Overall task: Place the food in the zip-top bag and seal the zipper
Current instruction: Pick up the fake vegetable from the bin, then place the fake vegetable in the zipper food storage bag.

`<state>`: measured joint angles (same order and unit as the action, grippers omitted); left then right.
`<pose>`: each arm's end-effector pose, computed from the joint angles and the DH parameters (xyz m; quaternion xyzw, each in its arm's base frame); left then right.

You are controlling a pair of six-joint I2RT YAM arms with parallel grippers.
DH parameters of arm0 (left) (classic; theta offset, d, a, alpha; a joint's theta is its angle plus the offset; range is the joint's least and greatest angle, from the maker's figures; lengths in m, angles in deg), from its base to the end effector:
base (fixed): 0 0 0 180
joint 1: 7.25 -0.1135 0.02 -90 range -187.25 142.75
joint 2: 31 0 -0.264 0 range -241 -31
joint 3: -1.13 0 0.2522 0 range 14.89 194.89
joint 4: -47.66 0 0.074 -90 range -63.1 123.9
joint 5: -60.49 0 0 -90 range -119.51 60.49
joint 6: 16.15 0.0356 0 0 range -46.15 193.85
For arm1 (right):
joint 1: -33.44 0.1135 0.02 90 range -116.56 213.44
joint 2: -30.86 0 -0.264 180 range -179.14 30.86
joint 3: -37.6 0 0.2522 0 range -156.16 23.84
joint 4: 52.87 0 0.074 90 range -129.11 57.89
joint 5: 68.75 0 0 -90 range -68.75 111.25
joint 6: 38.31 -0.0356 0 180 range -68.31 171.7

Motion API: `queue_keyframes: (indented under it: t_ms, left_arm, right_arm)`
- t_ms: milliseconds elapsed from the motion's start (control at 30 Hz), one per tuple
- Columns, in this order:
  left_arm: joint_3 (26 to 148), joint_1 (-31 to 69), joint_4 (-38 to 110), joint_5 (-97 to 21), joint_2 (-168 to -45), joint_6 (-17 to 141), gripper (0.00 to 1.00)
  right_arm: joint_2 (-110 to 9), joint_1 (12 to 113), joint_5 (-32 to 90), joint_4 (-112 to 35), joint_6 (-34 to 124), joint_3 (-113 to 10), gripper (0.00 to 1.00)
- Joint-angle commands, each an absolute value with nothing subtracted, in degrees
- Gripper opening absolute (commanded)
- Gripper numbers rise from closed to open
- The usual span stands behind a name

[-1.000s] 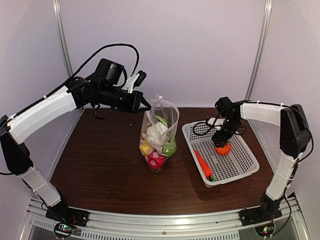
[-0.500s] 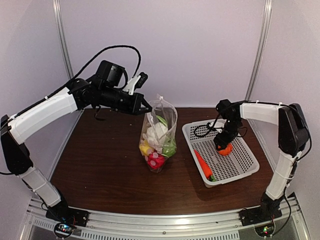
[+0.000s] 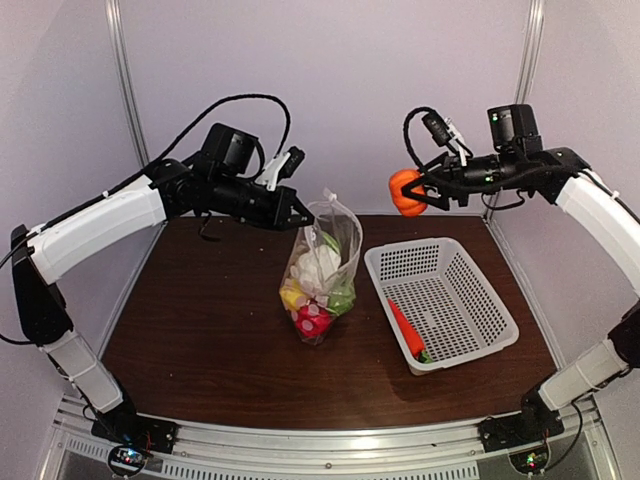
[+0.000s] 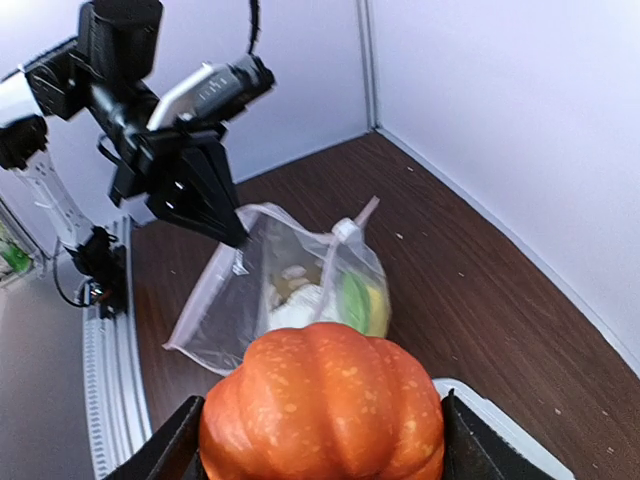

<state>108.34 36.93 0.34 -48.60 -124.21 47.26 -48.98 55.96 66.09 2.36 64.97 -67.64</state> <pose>0.2568 -0.2658 0.3790 0.2105 0.8457 -0.3901 0.2971 0.2558 0.1332 0.4322 -0.4278 0.7024 0.3663 0.4353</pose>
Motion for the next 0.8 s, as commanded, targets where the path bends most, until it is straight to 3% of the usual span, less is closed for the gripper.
queue_keyframes:
  t_ms: [0,400,533,633,767]
  left_arm:
    - [110.6,36.5,3.2,-49.9,-124.8,45.9,0.00]
    - [112.8,36.5,1.8,-50.0,-124.6,45.5,0.00]
    - [113.1,36.5,1.1,-49.4,-124.1,46.0,0.00]
    - [113.0,36.5,1.1,-49.2,-123.8,46.3,0.00]
    - [112.7,36.5,1.1,-49.3,-123.7,46.7,0.00]
  right_arm:
    - [-53.9,61.4,77.6,-9.0,56.1,-69.1,0.54]
    - [-62.4,69.0,76.0,-16.4,56.6,-69.4,0.58]
    - [-63.3,69.1,74.6,-14.0,58.8,-69.7,0.72]
    - [-62.5,69.4,72.5,-10.6,61.8,-69.9,0.90]
    - [-61.8,69.7,69.6,-9.9,62.5,-70.3,1.00]
